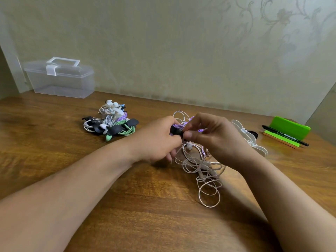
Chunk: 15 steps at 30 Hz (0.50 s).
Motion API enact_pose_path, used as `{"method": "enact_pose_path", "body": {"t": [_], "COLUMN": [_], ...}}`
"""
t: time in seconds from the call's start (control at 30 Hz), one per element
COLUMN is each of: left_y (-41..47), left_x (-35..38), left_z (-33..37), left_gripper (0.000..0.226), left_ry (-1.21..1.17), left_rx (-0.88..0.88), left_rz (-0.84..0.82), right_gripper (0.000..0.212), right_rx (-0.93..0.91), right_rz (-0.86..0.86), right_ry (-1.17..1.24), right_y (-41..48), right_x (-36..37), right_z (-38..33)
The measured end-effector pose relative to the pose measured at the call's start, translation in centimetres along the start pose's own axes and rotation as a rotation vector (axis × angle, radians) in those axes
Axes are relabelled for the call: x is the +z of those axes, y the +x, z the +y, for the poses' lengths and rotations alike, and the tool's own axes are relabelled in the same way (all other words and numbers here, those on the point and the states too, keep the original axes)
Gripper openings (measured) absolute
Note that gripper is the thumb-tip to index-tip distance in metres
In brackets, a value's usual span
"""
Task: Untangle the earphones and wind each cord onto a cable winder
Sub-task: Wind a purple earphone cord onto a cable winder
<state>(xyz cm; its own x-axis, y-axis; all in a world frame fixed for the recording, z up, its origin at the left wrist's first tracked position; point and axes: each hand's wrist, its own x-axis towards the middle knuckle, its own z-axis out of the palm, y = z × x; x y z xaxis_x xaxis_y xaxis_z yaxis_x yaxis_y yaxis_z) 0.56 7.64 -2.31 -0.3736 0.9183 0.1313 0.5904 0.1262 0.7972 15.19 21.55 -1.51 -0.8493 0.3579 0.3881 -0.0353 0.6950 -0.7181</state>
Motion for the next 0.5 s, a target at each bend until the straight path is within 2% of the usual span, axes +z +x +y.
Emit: {"method": "enact_pose_path", "body": {"t": [0.07, 0.17, 0.5], "left_y": [0.05, 0.06, -0.08], "left_x": [-0.13, -0.2, -0.05], "left_z": [-0.03, -0.14, -0.07], "left_gripper": [0.032, 0.018, 0.012], "left_ry": [-0.049, -0.074, -0.186], "left_rx": [-0.005, 0.025, 0.118], "left_rz": [-0.016, -0.032, -0.05], "right_gripper": [0.007, 0.012, 0.01], "right_rx": [0.026, 0.056, 0.14], "right_rz": [0.007, 0.031, 0.038], "right_ry": [0.141, 0.274, 0.269], "right_y": [0.05, 0.11, 0.23], "right_x": [-0.01, 0.14, -0.44], "right_z": [0.27, 0.32, -0.03]}}
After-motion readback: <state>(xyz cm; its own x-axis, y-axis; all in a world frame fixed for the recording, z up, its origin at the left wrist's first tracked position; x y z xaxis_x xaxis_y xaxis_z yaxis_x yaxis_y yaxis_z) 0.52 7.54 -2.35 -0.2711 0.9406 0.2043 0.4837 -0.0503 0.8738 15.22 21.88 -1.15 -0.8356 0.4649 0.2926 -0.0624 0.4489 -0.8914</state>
